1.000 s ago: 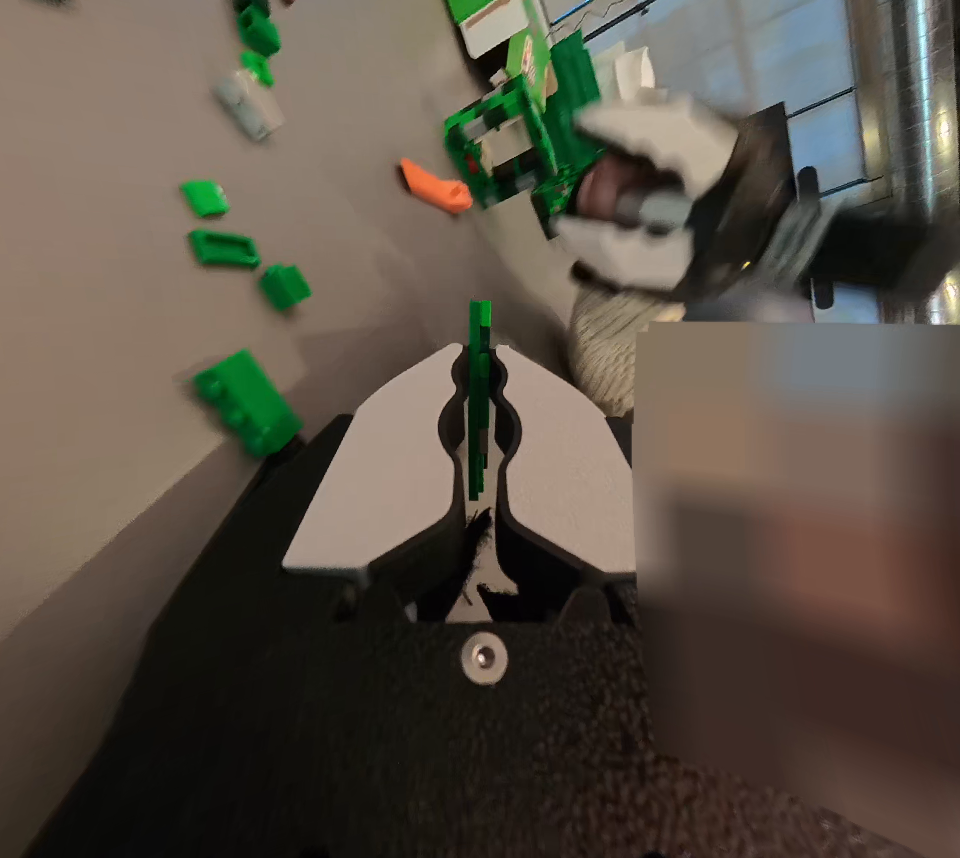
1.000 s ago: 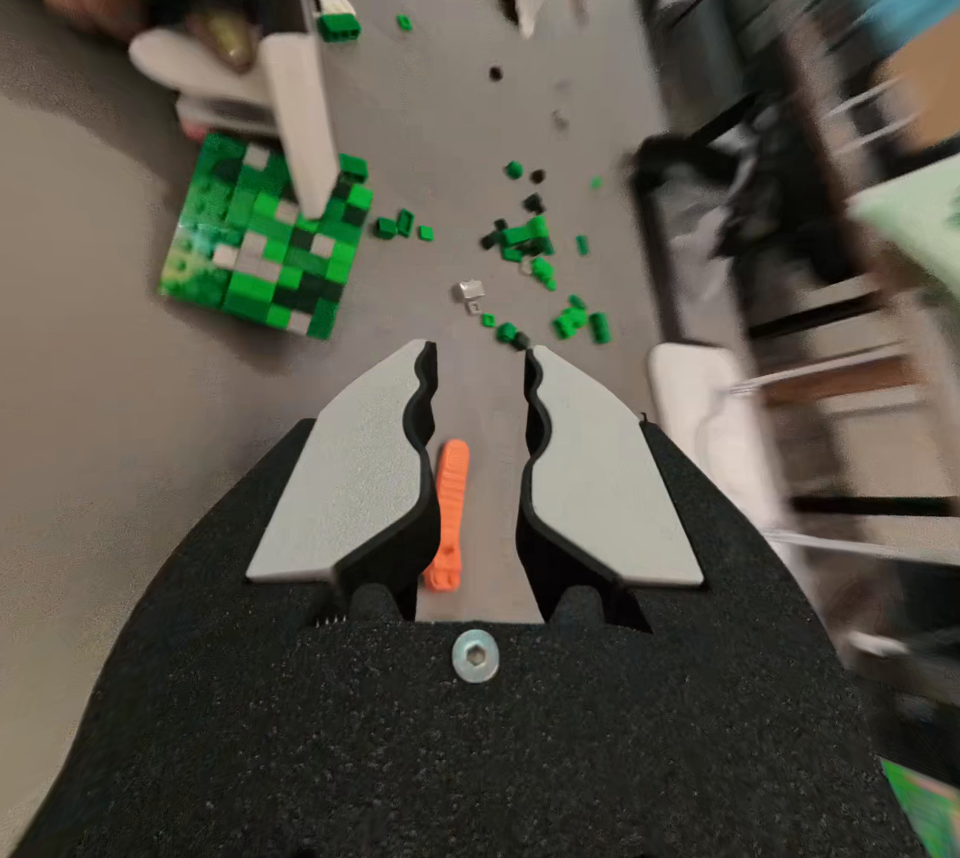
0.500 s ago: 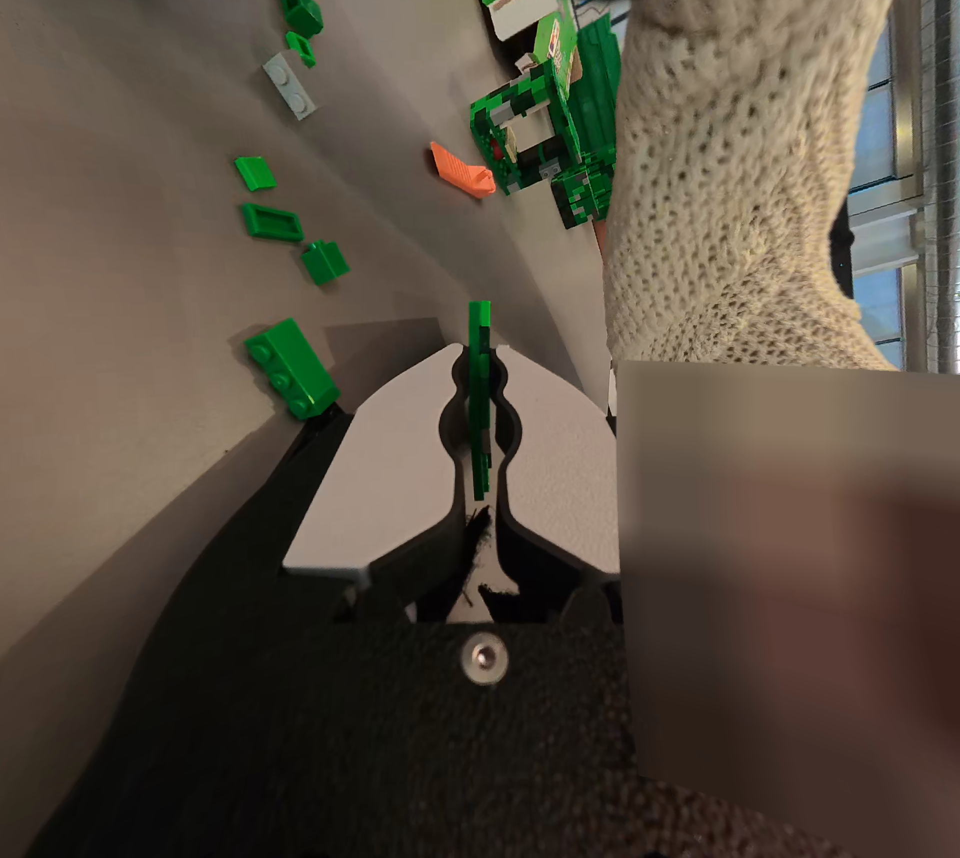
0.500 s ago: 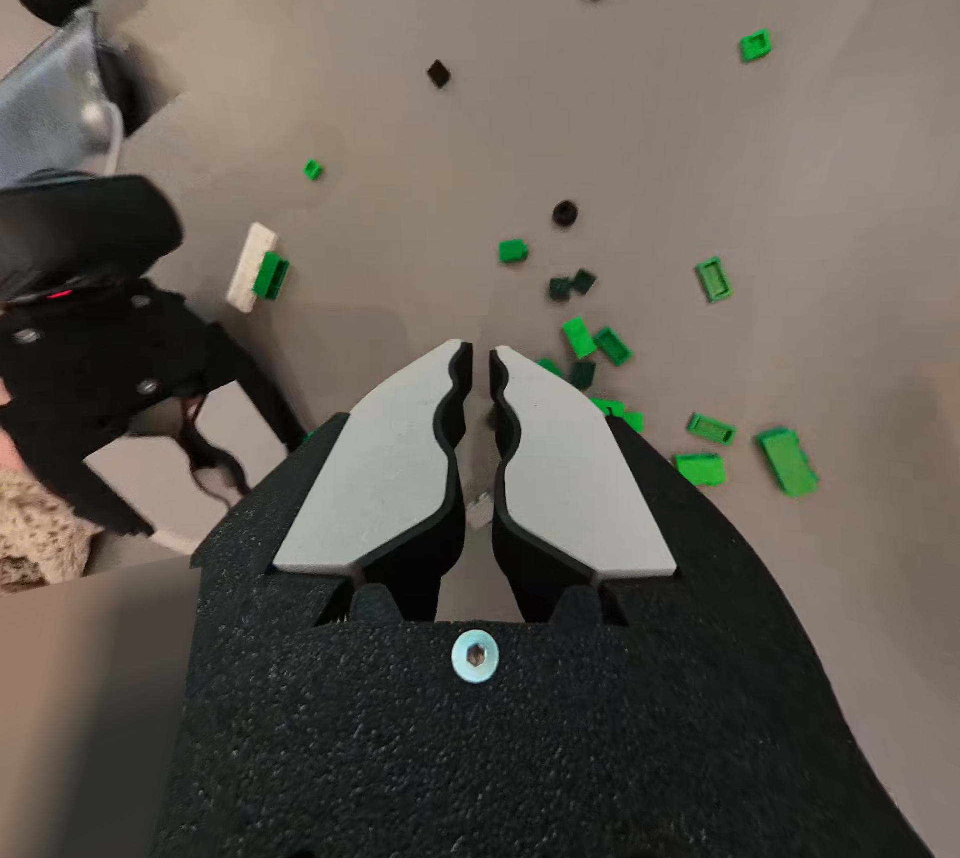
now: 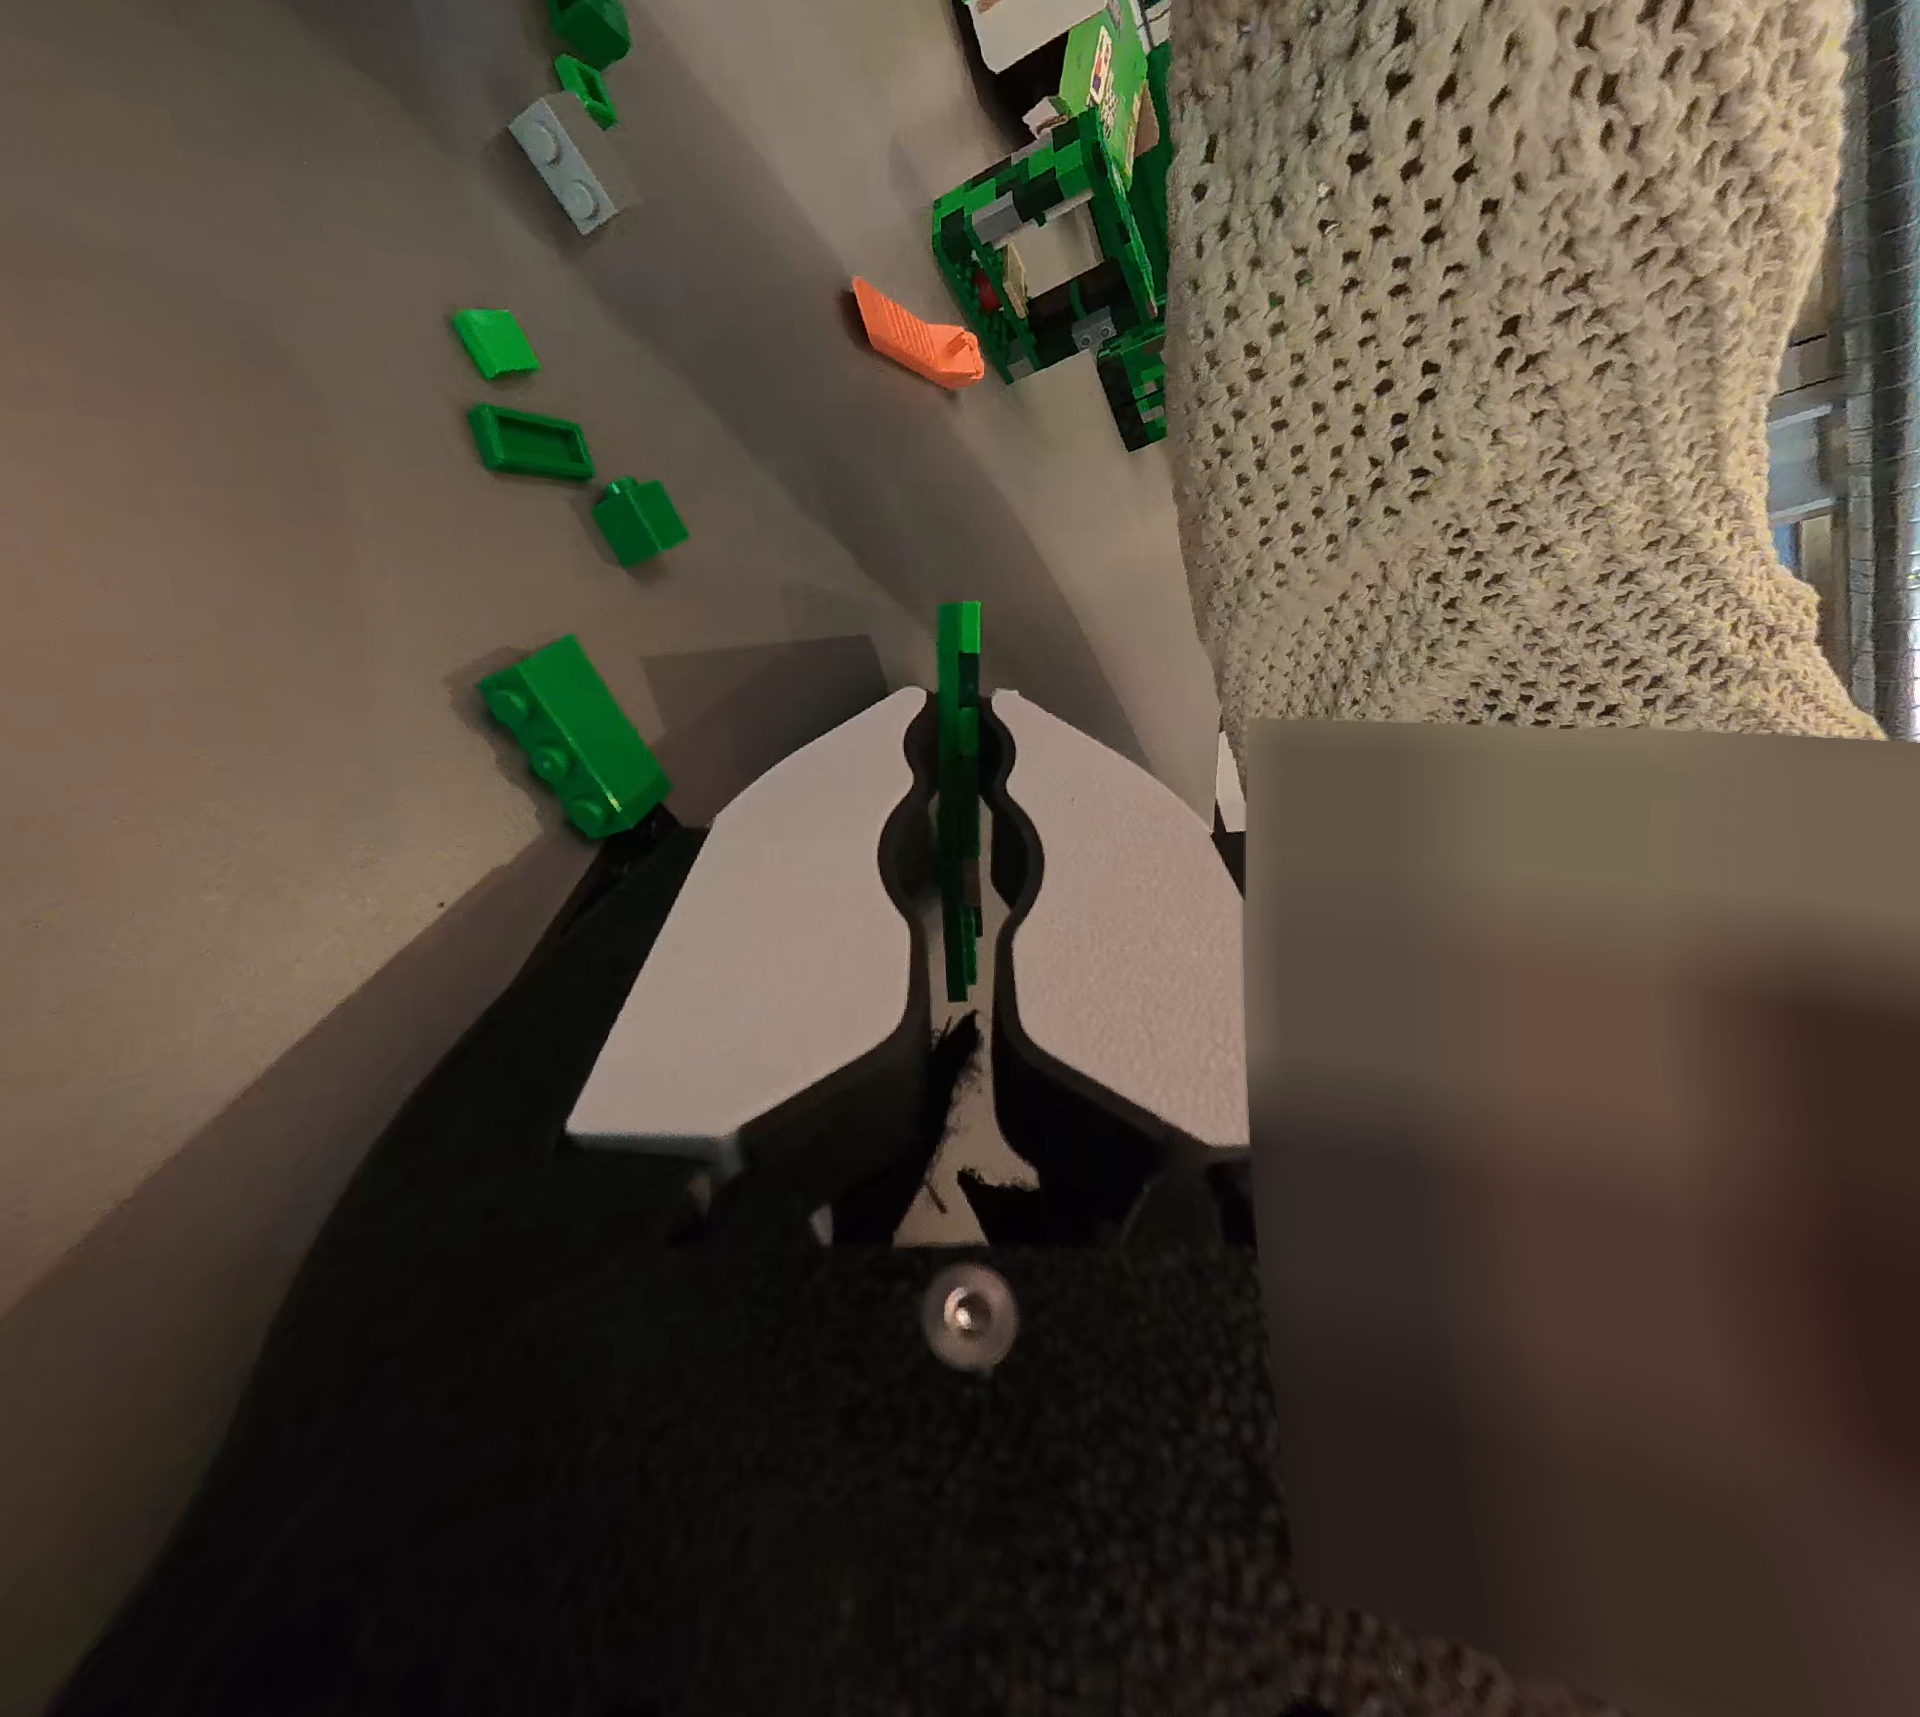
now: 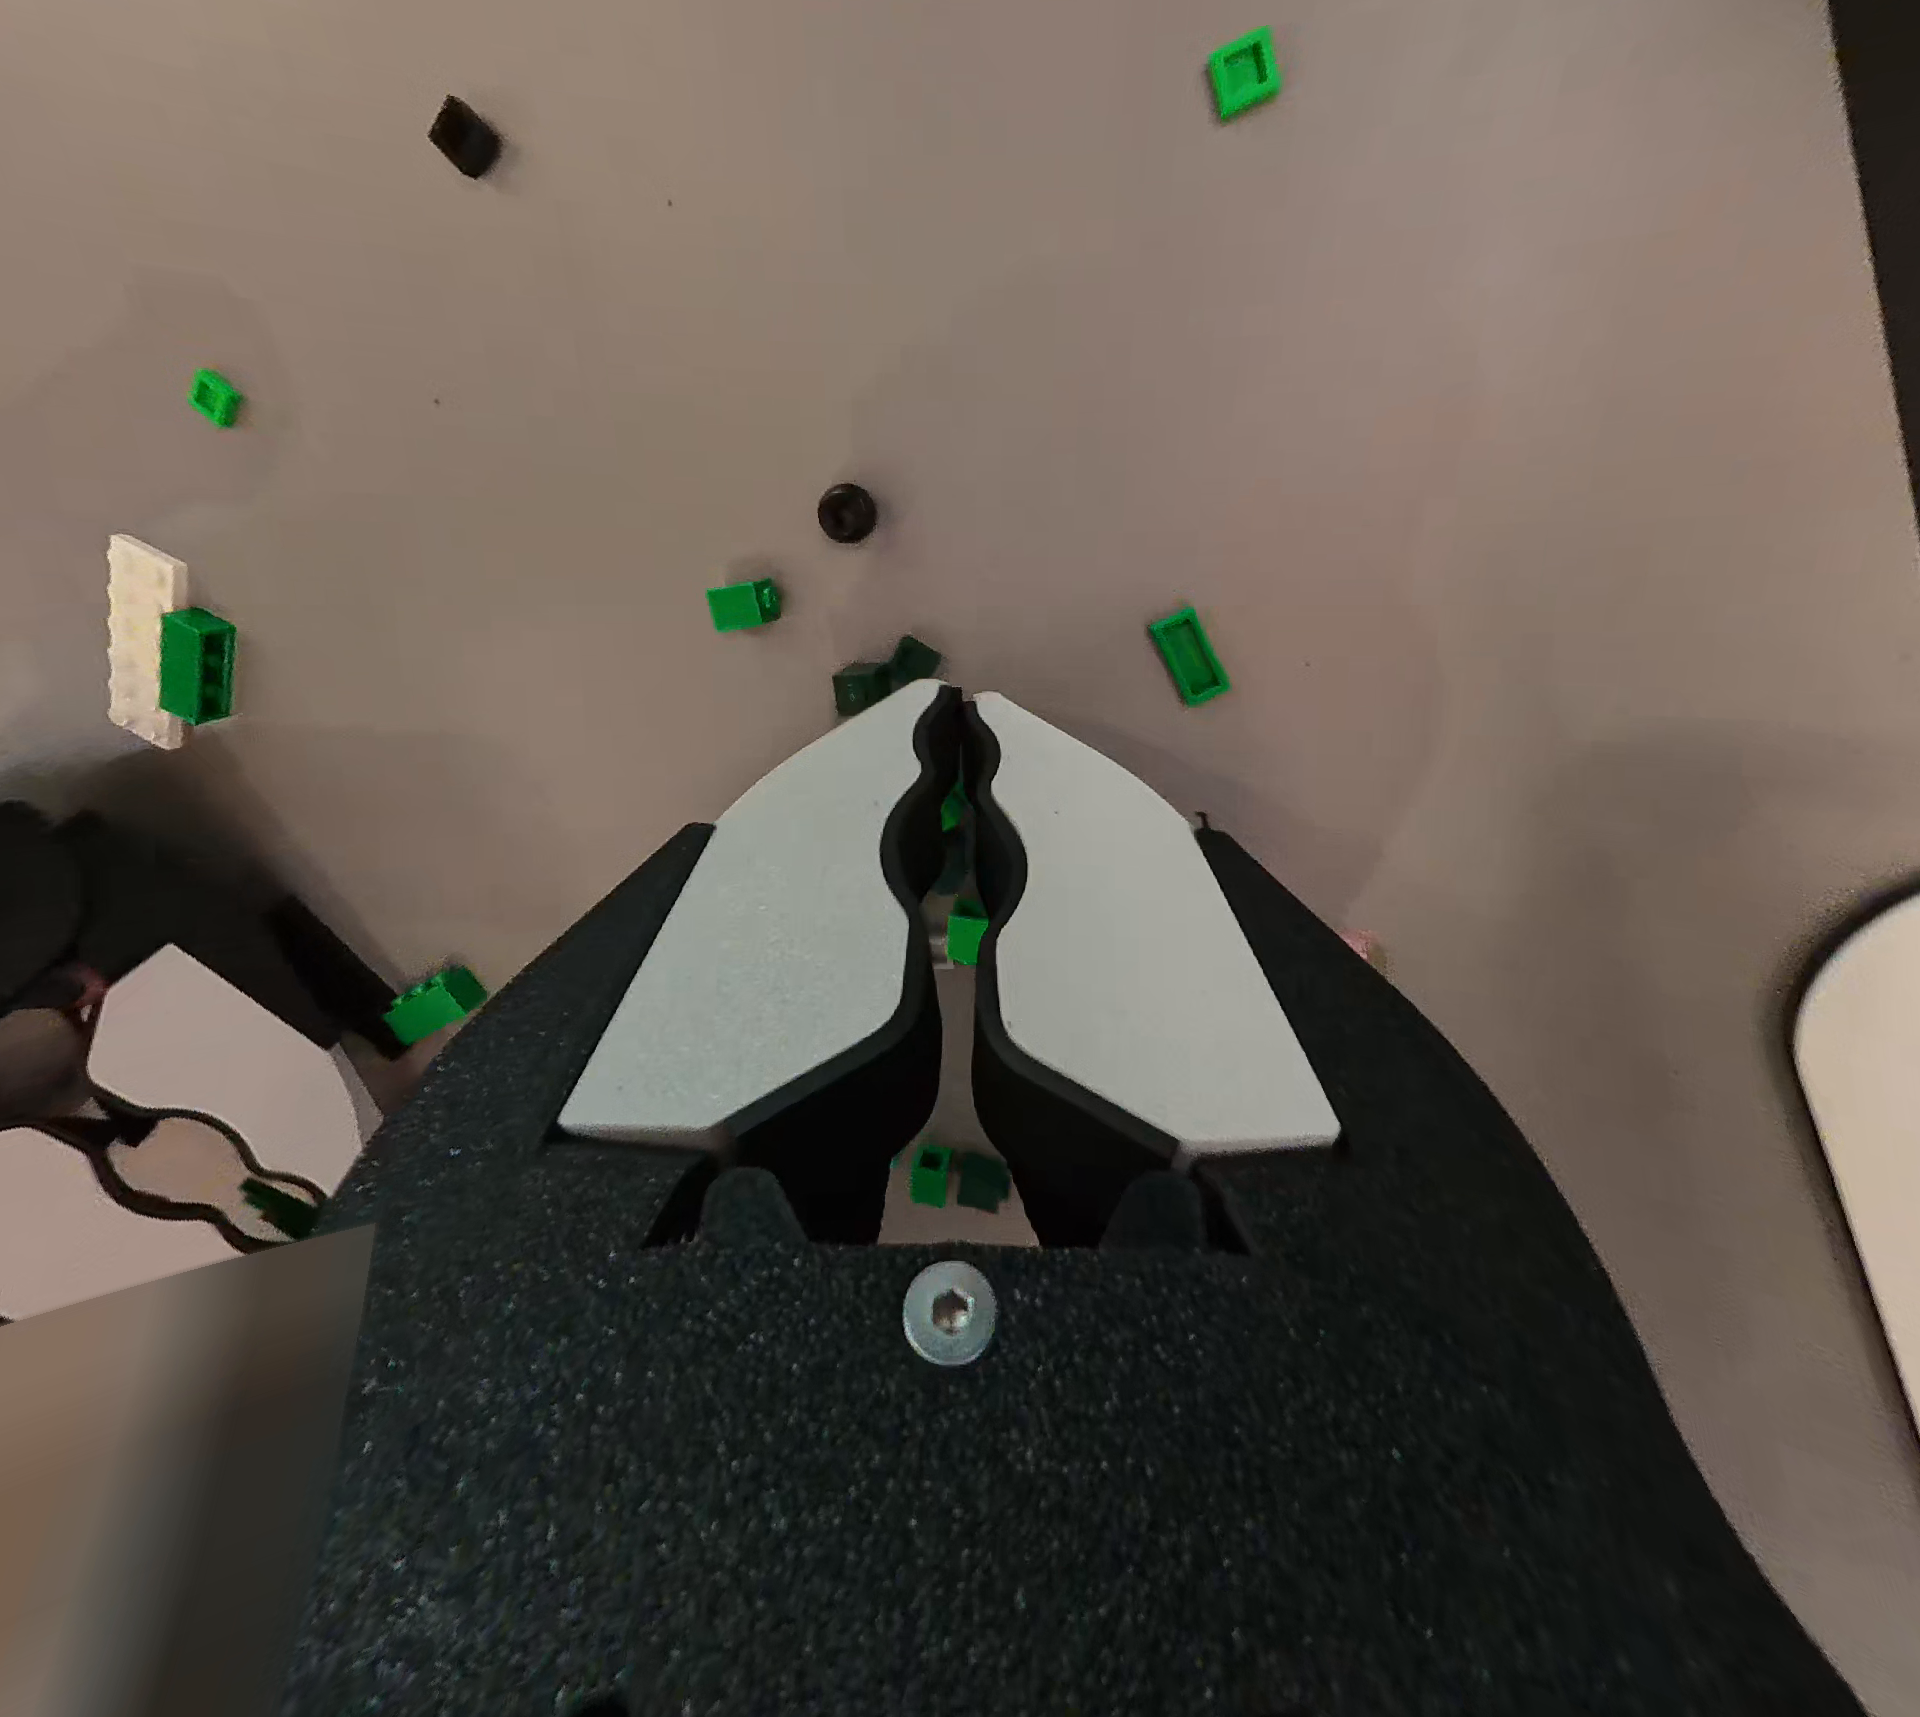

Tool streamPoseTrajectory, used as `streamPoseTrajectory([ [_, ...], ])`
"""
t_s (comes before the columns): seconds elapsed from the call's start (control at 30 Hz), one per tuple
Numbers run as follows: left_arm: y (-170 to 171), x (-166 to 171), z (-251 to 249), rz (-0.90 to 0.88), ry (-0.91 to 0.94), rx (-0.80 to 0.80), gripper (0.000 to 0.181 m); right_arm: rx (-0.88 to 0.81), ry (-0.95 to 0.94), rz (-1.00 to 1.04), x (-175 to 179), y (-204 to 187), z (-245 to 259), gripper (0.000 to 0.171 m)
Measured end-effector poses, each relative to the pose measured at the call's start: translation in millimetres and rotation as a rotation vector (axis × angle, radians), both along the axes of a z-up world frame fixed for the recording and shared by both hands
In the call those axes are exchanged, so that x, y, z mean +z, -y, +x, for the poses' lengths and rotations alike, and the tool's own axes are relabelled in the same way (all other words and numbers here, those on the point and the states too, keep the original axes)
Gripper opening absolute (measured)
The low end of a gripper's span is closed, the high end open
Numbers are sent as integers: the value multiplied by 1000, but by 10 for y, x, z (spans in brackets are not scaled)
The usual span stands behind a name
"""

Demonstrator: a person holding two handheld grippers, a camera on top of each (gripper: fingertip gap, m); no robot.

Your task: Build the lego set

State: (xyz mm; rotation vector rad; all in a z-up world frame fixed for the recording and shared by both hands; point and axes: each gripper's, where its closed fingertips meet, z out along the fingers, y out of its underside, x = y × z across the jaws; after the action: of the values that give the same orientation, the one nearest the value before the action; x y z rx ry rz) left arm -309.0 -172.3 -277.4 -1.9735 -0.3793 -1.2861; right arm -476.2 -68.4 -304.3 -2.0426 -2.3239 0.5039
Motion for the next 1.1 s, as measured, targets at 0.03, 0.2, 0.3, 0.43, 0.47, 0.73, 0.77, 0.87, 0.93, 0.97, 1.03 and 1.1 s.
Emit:
streamPoseTrajectory([
  [0.03,0,0,0,0,0,-1,6,8,4,4,-10,10,-2,0],
  [0.2,1,-1,0,0,0,-3,6,64,9,-40,-5,192,-6,0],
  [0.3,2,1,0,1,2,-5,6,91,-54,88,-5,59,-95,3],
  [0.43,4,1,3,2,2,-8,6,68,-4,13,-39,140,-30,16],
  [0.47,4,2,3,2,2,-8,6,63,0,8,-37,140,-25,16],
  [0.73,5,2,1,3,2,-8,6,89,-17,48,-51,118,-33,5],
  [0.77,4,3,-2,3,2,-6,6,108,-26,63,-45,111,-29,0],
  [0.87,-5,15,-19,10,11,7,6,189,-100,90,65,129,20,0],
  [0.93,-14,27,-26,16,18,16,6,255,-199,75,232,187,101,0],
  [0.97,-20,32,-24,19,18,18,6,289,-238,81,308,196,176,0],
  [1.03,-32,35,-8,22,14,16,6,371,-305,86,419,223,360,0],
  [1.1,-43,47,0,29,22,17,6,483,-334,8,481,345,612,0],
])
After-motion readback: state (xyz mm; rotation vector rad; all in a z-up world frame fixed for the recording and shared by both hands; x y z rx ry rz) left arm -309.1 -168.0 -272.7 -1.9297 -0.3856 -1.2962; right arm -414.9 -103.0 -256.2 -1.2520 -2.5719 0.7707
